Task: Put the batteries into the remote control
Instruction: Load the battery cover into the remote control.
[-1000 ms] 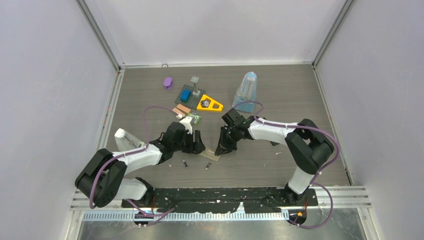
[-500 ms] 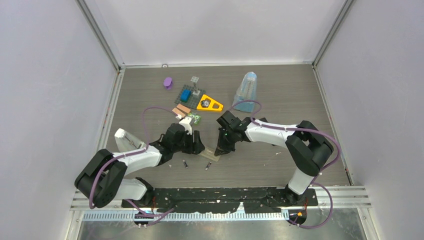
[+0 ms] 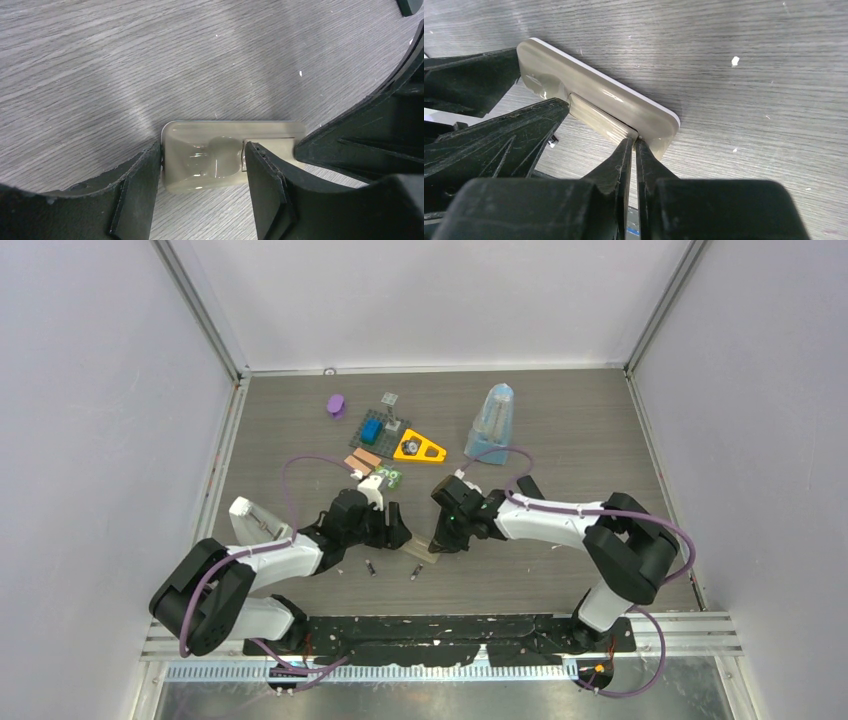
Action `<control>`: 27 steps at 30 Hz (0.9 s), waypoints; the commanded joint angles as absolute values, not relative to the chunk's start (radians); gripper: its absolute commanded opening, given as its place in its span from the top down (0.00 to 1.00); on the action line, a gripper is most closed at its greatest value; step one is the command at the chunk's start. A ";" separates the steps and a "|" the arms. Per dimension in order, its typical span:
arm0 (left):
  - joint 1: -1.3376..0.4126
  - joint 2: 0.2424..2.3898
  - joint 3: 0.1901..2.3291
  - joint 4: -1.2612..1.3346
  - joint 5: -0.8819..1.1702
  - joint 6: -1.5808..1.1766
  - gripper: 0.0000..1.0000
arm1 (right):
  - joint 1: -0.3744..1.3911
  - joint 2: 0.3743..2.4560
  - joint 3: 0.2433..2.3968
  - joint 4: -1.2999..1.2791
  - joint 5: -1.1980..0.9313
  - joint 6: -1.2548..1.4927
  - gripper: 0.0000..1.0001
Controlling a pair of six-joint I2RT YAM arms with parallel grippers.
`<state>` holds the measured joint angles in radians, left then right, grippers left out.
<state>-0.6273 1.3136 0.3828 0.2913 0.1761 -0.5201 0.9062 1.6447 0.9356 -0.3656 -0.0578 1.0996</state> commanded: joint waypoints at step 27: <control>-0.675 1.366 0.327 0.346 0.468 -0.649 0.40 | 0.968 1.690 0.742 -0.027 -0.035 1.258 0.89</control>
<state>-0.6212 1.3396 0.3584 0.3908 0.1802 -0.5457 0.9119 1.5379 0.6518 0.0334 -0.0601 1.2549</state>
